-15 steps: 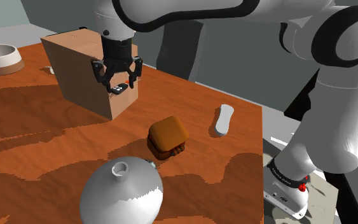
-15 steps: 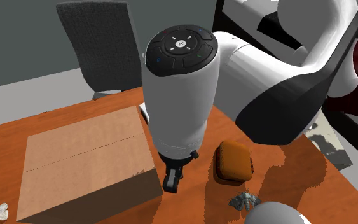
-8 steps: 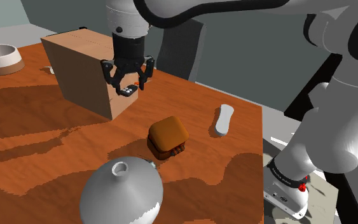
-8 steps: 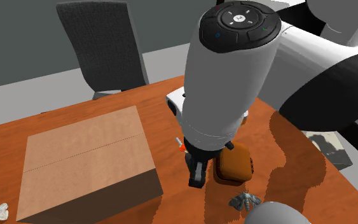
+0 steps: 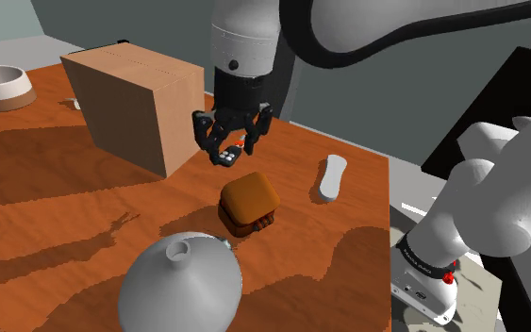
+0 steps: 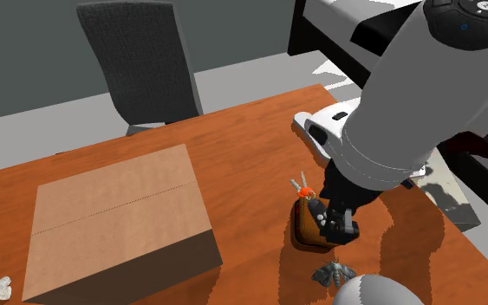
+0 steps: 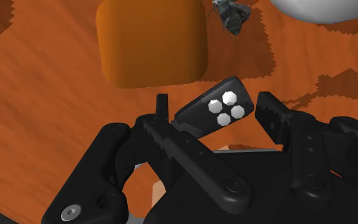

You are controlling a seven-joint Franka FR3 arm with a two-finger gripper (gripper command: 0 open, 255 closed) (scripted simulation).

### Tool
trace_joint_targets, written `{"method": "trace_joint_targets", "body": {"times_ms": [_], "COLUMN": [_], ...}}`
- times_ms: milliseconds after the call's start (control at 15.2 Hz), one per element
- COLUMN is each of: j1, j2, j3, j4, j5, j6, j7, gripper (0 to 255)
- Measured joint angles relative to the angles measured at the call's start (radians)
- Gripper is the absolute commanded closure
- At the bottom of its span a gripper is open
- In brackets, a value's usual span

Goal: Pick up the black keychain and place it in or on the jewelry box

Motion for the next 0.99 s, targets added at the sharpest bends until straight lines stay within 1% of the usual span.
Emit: {"method": "trace_joint_targets", "body": {"times_ms": [198, 330, 594, 990], "j1": [0.019, 0.026, 0.03, 0.03], "j2": [-0.101, -0.132, -0.137, -0.114], "j3": [0.01, 0.012, 0.016, 0.024], "j4": [-0.09, -0.132, -0.193, -0.257], "j5": [0.046, 0.06, 0.065, 0.059], "j6": [-0.002, 0.013, 0.068, 0.153], "j7": [0.012, 0.012, 0.015, 0.021], "gripper": [255, 255, 255, 255]}}
